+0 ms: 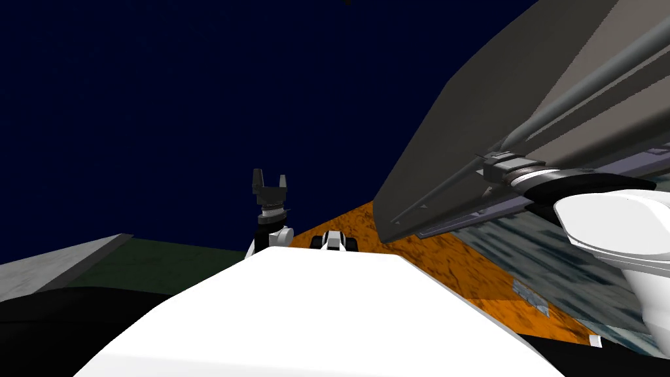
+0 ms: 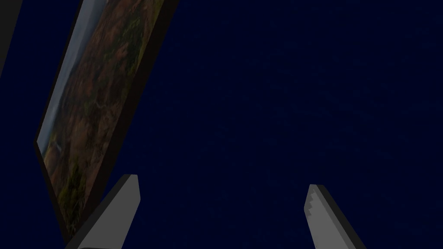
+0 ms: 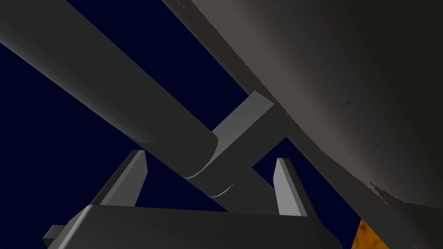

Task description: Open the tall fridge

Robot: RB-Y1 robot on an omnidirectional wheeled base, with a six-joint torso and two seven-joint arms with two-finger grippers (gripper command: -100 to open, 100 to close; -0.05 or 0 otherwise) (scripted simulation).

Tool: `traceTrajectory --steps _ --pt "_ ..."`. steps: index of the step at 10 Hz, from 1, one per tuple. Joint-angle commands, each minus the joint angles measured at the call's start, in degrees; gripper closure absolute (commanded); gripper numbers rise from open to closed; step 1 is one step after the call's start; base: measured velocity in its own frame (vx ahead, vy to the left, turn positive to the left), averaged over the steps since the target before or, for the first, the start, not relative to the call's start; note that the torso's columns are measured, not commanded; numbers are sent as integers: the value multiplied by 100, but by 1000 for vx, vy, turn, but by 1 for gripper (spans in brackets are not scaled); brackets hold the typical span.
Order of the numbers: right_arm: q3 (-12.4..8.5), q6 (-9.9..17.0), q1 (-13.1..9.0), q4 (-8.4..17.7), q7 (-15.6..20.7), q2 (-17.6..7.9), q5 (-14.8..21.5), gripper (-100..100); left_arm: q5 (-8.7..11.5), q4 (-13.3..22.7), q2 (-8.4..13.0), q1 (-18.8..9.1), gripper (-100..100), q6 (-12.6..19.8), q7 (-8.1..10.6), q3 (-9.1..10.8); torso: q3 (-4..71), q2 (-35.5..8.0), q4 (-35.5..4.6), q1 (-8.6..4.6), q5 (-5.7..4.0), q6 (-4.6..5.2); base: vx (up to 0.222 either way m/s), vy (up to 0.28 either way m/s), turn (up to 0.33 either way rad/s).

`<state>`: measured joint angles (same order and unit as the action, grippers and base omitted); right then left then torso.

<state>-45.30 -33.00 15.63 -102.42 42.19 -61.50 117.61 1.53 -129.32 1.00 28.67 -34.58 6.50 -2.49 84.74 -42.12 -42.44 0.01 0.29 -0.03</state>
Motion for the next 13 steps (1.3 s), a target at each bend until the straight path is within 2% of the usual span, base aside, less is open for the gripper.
traceTrajectory --steps 1,2,3,5,8,9,11,12,13 --pt "-194 -16 -183 373 -261 -48 507 100 0 0 -1 -2 0 0 0 -1 14 8 0 11 7 -37 -94 69 299" --pt "-194 -16 -183 373 -261 -48 644 100 0 0 0 -2 0 0 0 -1 26 23 2 14 11 -39 -40 39 96" --pt "-357 -48 -301 708 -458 -65 802 100 0 0 0 0 0 0 0 0 28 28 1 17 22 -22 -85 92 308" --pt "-357 -48 -301 746 -458 -65 819 100 0 0 0 -1 0 0 0 0 33 40 2 32 19 -75 -56 56 187" --pt "-357 -48 -301 746 -458 -65 1197 100 0 0 1 1 0 0 0 1 32 34 7 5 26 -43 16 0 -11" --pt "-520 -79 -418 1031 -655 -82 1395 100 0 0 1 1 0 0 0 1 30 29 10 16 28 -47 -74 59 266" --pt "-520 -79 -418 1119 -655 -82 1744 100 0 0 0 -1 0 0 0 -1 34 33 8 49 36 -79 -72 75 229" --pt "-683 -110 -536 1310 -852 -99 2024 100 0 0 0 0 0 0 0 0 45 51 12 34 42 -65 -67 103 272" --pt "-683 -110 -536 1491 -852 -99 2076 100 0 0 0 -1 0 0 0 -1 55 54 9 29 51 -77 -62 95 277"
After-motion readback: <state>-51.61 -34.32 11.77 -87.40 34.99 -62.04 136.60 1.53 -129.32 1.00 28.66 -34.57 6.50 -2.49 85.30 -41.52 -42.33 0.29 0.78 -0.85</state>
